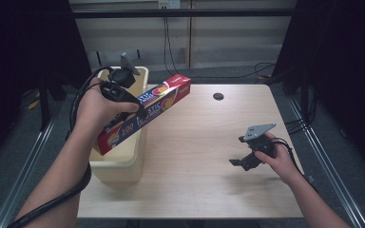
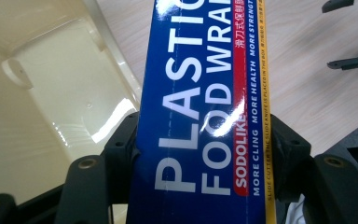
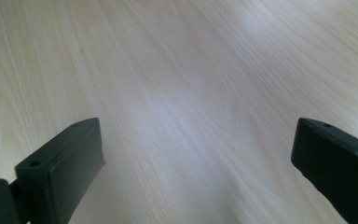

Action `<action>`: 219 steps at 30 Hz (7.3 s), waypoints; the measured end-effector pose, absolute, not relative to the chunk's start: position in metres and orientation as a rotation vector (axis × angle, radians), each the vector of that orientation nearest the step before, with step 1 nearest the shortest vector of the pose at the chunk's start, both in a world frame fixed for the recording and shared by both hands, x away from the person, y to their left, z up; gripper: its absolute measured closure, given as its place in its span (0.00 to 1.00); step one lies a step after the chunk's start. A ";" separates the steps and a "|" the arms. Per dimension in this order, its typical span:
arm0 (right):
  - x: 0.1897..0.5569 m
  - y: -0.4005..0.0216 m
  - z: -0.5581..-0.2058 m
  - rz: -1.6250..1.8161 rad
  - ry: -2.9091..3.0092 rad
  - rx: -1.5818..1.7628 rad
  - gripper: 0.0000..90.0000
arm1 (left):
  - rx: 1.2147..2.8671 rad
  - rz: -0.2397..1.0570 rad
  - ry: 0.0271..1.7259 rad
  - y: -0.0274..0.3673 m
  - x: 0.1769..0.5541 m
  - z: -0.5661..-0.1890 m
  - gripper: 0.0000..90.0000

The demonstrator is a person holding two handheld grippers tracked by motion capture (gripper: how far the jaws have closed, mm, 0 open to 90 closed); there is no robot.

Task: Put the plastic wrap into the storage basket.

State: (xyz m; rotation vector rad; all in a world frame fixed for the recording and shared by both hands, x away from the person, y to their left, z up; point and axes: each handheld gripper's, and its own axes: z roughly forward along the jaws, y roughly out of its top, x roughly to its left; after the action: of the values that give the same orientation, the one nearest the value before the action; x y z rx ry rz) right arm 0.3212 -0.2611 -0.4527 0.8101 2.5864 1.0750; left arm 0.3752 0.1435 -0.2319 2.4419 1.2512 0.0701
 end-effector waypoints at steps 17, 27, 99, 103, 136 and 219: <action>0.322 -0.261 -0.453 1.080 2.599 0.804 0.02 | 2.377 0.114 1.337 0.170 0.366 -0.212 0.45; 0.322 -0.260 -0.452 1.089 2.598 0.796 0.02 | 2.362 0.126 1.377 0.187 0.364 -0.208 0.45; 0.323 -0.261 -0.449 1.106 2.589 0.796 0.02 | 2.161 0.152 1.734 0.227 0.375 -0.240 0.45; 0.323 -0.262 -0.448 1.108 2.588 0.791 0.02 | 2.161 0.138 1.748 0.226 0.376 -0.245 0.45; 0.322 -0.262 -0.448 1.111 2.581 0.799 0.02 | 2.181 0.073 1.785 0.219 0.385 -0.277 0.44; 0.317 -0.265 -0.446 1.104 2.568 0.800 0.02 | 2.082 0.013 1.695 0.188 0.393 -0.284 0.33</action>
State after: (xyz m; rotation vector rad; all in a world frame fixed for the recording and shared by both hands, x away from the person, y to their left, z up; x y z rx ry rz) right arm 0.3170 -0.2648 -0.4460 0.8003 2.5678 1.1036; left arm 0.3927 0.1876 -0.2840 2.0817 1.6946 0.0133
